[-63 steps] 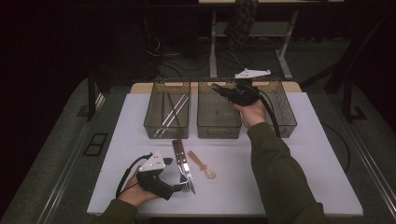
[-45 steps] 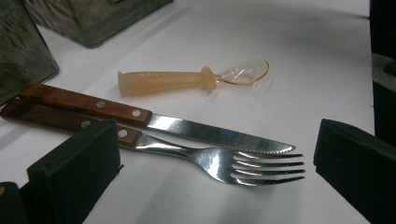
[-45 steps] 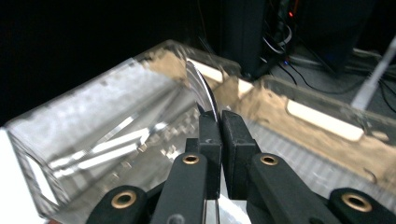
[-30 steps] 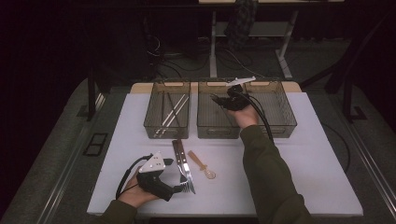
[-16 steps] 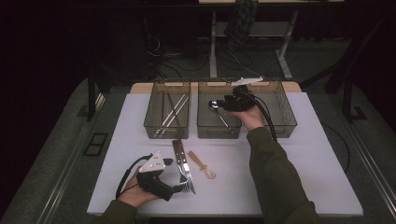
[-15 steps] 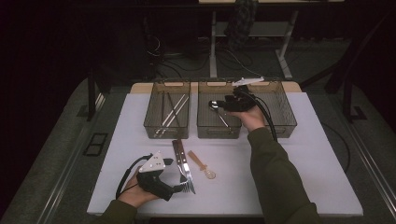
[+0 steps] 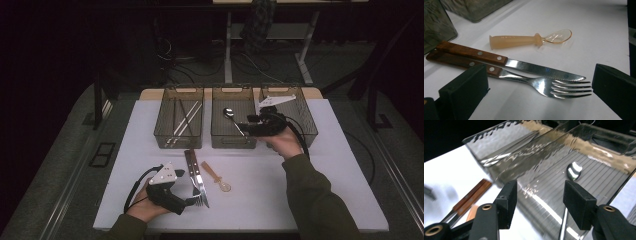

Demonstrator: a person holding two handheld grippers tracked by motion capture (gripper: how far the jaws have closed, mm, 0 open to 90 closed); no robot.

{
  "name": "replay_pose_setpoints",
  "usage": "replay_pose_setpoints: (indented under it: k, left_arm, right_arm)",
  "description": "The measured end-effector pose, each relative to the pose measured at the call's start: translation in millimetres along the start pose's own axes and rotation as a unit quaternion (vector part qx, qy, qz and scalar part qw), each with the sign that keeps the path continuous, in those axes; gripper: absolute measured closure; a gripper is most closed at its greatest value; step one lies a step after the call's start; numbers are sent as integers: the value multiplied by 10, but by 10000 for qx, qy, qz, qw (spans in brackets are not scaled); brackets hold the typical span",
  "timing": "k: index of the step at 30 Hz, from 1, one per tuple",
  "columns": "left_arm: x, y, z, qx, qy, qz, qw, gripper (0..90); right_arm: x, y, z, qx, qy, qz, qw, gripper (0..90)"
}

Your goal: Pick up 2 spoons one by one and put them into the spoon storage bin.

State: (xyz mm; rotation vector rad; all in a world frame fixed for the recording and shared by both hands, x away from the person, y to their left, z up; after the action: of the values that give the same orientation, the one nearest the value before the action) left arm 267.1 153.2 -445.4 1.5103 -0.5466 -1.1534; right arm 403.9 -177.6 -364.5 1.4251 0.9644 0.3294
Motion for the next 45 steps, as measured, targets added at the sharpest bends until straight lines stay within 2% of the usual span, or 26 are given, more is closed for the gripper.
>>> replay_pose_setpoints:
  k: [4,8,12,19,22,28,30,32,36,39,45]
  left_arm:
    - [5,-8,-15,-33,17,-21,10000,0]
    - [20,-15,-25,-51,24,-53,10000,0]
    - [24,-17,-23,-42,29,-70,10000,0]
    - [17,-17,-26,-15,43,-92,9999,0]
    - [16,-14,-16,6,37,-95,9999,0]
    - [14,-11,-9,22,37,-103,9999,0]
    - [14,-9,-5,25,33,-98,9999,0]
    - [14,-6,-1,45,26,-99,9999,0]
    - [1,0,1,53,24,-78,10000,0]
    - [4,-2,-2,55,30,-88,9999,0]
    - [12,-1,4,70,13,-95,9999,0]
  right_arm:
    - [-100,-123,-48,4,89,-57,9999,423]
    - [-169,-279,-145,101,279,-126,9995,423]
    - [-222,-400,-275,-98,421,-255,9987,423]
    - [-377,-586,-440,-65,613,-302,9976,430]
    - [-426,-687,-535,-45,704,-394,9967,473]
    - [-464,-831,-755,-80,1044,-601,9927,673]
    - [-438,-867,-851,-76,1184,-661,9907,747]
    - [-392,-890,-934,-52,1365,-703,9881,786]
    - [-270,-918,-1082,-128,1534,-836,9845,849]
    - [-177,-920,-1176,-249,1578,-942,9826,880]
    - [74,-909,-1259,-447,1517,-1069,9816,892]
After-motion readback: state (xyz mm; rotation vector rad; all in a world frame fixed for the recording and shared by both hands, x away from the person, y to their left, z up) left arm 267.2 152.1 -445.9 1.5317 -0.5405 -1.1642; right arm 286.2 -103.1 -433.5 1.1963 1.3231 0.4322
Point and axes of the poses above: each handheld gripper's, and its own axes: x roughly forward along the jaws, y roughly out of its top, z roughly to its right, the point moved 1 cm from there along x, roughly forward along the jaws, and after that the axes turned 13 degrees about z, right-handed, at the moved point
